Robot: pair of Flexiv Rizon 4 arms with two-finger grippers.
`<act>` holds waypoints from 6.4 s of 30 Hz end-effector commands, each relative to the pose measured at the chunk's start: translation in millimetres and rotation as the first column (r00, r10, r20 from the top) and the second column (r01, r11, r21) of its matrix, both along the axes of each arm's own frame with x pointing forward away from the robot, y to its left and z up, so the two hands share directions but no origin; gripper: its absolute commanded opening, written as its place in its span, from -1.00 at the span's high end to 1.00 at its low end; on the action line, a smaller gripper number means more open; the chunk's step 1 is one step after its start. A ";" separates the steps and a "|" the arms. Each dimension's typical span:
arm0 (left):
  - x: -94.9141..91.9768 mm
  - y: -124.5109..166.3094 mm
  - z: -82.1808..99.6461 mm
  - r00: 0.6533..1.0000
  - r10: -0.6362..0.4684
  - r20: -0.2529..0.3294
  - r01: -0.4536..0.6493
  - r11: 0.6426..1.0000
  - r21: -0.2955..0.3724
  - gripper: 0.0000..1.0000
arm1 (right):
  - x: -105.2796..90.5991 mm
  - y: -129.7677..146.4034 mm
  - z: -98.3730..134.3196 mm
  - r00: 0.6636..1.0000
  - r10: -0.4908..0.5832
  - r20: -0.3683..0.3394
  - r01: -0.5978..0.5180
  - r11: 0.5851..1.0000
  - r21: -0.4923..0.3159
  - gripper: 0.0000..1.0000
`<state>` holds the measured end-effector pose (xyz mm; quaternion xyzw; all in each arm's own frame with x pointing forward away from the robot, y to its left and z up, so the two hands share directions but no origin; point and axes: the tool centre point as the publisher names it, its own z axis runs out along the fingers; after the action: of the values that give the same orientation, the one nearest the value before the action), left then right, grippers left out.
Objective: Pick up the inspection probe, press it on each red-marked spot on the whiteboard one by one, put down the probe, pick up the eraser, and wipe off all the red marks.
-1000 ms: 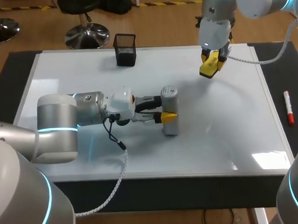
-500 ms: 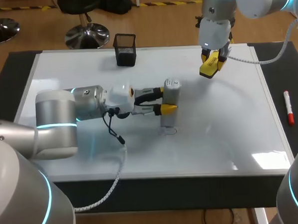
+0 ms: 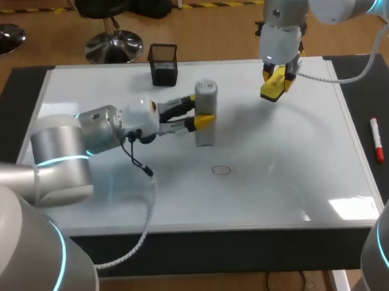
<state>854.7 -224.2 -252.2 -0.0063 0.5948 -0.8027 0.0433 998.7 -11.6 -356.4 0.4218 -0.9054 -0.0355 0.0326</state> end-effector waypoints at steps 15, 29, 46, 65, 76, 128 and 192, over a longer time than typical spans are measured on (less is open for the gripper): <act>49.0 56.7 10.5 0.991 0.134 -0.013 -0.134 0.991 -0.003 1.00 | 0.8 -0.5 1.3 1.000 0.002 -0.002 -0.002 1.000 -0.004 1.00; 80.4 97.3 -0.1 0.968 0.245 -0.049 -0.246 0.969 -0.013 1.00 | 0.8 -0.5 1.3 1.000 0.002 -0.002 -0.002 1.000 -0.004 1.00; 96.3 131.5 -1.4 0.936 0.346 -0.061 -0.350 0.936 -0.048 1.00 | 0.8 -0.5 1.3 1.000 0.002 -0.002 -0.002 1.000 -0.004 1.00; 96.3 131.8 -1.4 0.936 0.347 -0.062 -0.350 0.935 -0.047 1.00 | 0.2 6.6 4.2 1.000 0.028 0.006 -0.028 0.999 -0.016 1.00; 96.3 131.8 -1.4 0.936 0.347 -0.062 -0.350 0.935 -0.047 1.00 | -32.2 60.2 3.5 0.988 0.150 0.018 -0.149 0.988 -0.038 1.00; 96.3 131.8 -1.4 0.936 0.347 -0.062 -0.350 0.935 -0.047 1.00 | -197.6 231.0 -69.1 0.915 0.402 -0.017 -0.394 0.903 0.169 1.00; 96.3 131.8 -1.4 0.936 0.347 -0.062 -0.350 0.935 -0.047 1.00 | -214.1 147.4 -59.3 0.930 0.347 -0.122 -0.335 0.936 0.109 1.00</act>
<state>951.1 -92.4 -254.4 -0.1342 0.5622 -0.7984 0.1685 779.6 139.0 -428.6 0.5673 -0.8137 -0.0993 0.0789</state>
